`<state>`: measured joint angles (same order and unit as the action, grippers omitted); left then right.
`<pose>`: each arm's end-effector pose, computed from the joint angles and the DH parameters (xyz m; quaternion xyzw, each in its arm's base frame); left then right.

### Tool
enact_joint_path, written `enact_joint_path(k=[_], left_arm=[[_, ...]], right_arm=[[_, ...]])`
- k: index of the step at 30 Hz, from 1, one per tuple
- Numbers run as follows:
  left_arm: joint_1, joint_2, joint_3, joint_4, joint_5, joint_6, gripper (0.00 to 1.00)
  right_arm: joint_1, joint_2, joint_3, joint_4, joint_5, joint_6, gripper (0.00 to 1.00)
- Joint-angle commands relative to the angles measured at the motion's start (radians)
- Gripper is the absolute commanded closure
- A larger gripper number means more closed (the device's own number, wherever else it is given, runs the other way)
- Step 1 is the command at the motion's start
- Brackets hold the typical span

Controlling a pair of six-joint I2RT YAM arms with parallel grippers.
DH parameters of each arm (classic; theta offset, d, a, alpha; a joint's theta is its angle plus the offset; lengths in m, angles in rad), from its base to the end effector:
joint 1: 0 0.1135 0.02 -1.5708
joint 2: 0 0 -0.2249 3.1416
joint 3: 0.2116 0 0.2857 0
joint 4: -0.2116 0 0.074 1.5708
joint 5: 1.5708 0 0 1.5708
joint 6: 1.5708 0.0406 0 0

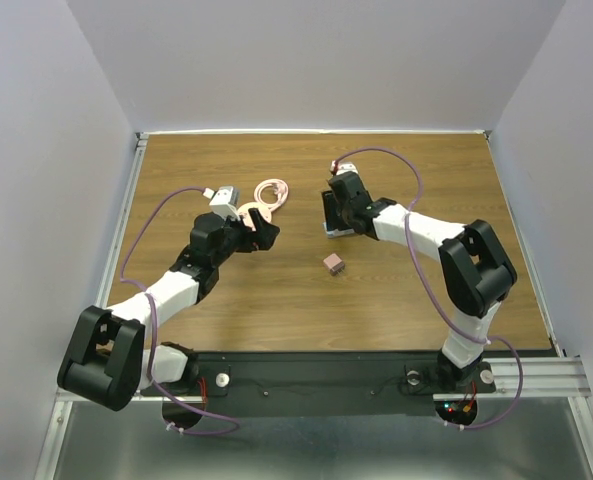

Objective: Insert the plug

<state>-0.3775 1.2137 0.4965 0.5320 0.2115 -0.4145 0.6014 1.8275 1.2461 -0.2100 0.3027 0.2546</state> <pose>0.2786 -0.1196 0.1649 0.0533 0.7663 -0.3199 0.5546 0.3554 0.2292 0.1476 -0.1013 0.9106 0.0290 0.3996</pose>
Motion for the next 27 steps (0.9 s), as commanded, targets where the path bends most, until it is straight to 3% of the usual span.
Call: enact_joint_path(k=[1,2,3,6,14,18,27], left_arm=[[0.005,-0.040,-0.004,0.017,-0.008,-0.001,0.01],[0.005,-0.040,-0.003,0.016,-0.009,-0.001,0.01],[0.005,-0.043,-0.003,0.014,-0.008,-0.003,0.01],[0.005,-0.049,-0.003,0.010,-0.011,-0.003,0.01],[0.002,-0.059,-0.022,0.013,-0.006,-0.012,0.01],[-0.029,-0.042,-0.032,0.031,0.002,-0.035,0.01],[-0.247,0.058,0.026,0.052,-0.052,-0.099,0.01]], right_arm=[[-0.035,-0.059,0.010,-0.055,-0.026,-0.041,0.36],[-0.034,-0.094,0.004,-0.054,-0.065,-0.049,0.32],[-0.032,-0.114,-0.005,-0.054,-0.080,-0.066,0.21],[-0.017,-0.201,-0.036,-0.055,-0.125,-0.098,0.10],[-0.002,-0.358,-0.151,-0.074,-0.298,-0.109,0.10],[0.000,-0.385,-0.235,-0.080,-0.226,-0.039,0.13],[-0.002,-0.409,-0.359,-0.080,-0.066,0.055,0.15]])
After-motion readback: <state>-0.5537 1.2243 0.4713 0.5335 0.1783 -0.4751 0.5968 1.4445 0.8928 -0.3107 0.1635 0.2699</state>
